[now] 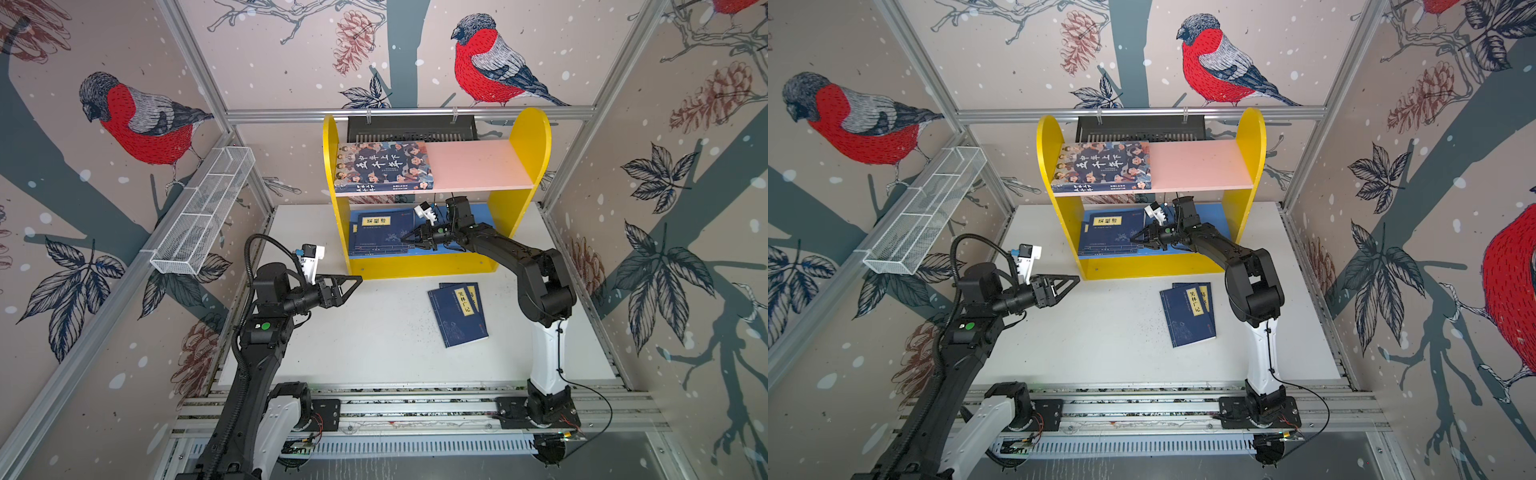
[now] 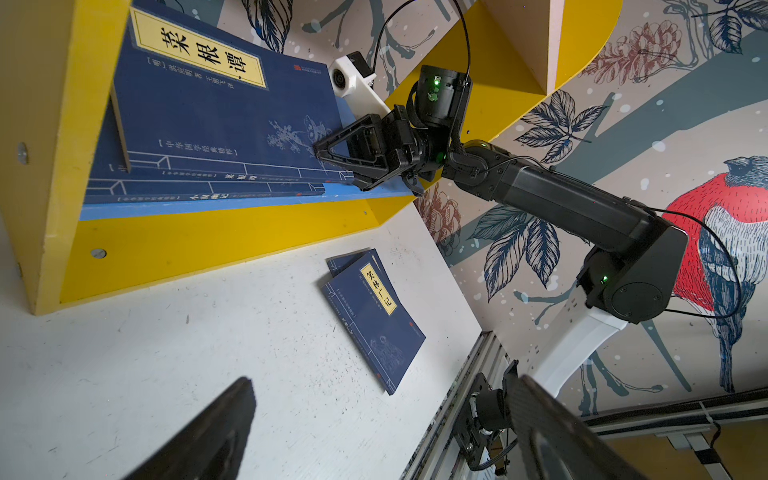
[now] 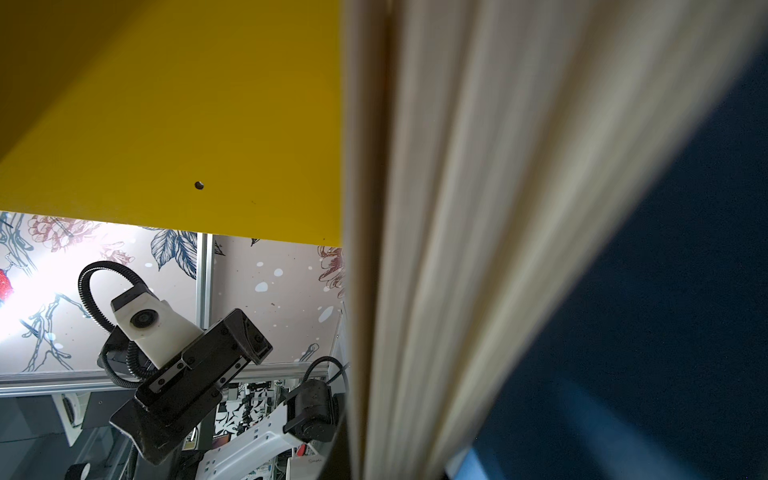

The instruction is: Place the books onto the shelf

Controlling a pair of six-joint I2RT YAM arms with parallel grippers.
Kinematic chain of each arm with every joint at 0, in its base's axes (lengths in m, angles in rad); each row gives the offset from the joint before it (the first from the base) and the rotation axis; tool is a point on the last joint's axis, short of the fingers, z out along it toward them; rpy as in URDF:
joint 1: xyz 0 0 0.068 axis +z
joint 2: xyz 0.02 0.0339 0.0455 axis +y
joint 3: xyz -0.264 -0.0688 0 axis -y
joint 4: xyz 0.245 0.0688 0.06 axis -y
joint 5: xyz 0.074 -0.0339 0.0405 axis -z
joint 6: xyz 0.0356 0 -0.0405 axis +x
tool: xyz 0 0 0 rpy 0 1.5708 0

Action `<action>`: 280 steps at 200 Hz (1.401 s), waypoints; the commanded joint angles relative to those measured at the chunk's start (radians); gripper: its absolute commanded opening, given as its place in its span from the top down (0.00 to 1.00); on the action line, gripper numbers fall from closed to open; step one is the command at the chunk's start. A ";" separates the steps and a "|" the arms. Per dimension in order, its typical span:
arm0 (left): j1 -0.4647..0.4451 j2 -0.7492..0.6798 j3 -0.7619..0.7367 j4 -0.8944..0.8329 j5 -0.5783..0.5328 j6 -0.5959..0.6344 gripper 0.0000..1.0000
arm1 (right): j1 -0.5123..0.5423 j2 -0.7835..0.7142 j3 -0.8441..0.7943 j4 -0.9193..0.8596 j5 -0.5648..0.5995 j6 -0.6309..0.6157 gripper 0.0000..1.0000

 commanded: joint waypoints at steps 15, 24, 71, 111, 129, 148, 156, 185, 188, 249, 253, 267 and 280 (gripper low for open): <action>-0.003 -0.005 -0.005 0.045 0.019 0.015 0.04 | -0.001 -0.014 -0.002 -0.049 -0.006 -0.048 0.96; -0.005 -0.007 -0.007 0.045 0.020 0.013 0.04 | -0.001 -0.017 -0.007 -0.045 -0.009 -0.044 0.96; -0.005 -0.010 -0.019 0.054 0.023 0.007 0.04 | 0.017 -0.016 0.013 -0.052 -0.016 -0.038 0.96; -0.005 -0.015 -0.019 0.056 0.026 0.003 0.04 | 0.015 -0.003 0.019 -0.057 -0.001 -0.032 0.90; -0.005 -0.018 -0.021 0.055 0.025 0.003 0.04 | 0.013 -0.005 0.010 -0.052 0.023 -0.025 0.88; -0.007 -0.020 -0.025 0.061 0.025 -0.004 0.04 | 0.015 -0.003 0.007 -0.047 0.028 -0.016 0.84; -0.006 -0.021 -0.026 0.065 0.025 -0.009 0.04 | 0.017 0.000 0.013 -0.057 0.030 -0.021 0.81; -0.006 -0.023 -0.028 0.066 0.030 -0.011 0.04 | 0.012 -0.005 0.029 -0.118 0.068 -0.057 0.64; -0.007 -0.023 -0.028 0.066 0.030 -0.011 0.04 | 0.012 -0.008 0.029 -0.123 0.072 -0.060 0.63; -0.007 -0.025 -0.030 0.066 0.029 -0.013 0.04 | 0.015 -0.046 0.040 -0.291 0.285 -0.130 0.49; -0.006 -0.026 -0.031 0.066 0.029 -0.014 0.04 | 0.012 -0.050 0.038 -0.299 0.300 -0.133 0.49; -0.006 -0.027 -0.031 0.065 0.030 -0.013 0.04 | 0.015 -0.062 0.028 -0.312 0.341 -0.136 0.48; -0.006 -0.030 -0.033 0.063 0.029 -0.011 0.04 | 0.017 -0.077 0.023 -0.324 0.391 -0.140 0.48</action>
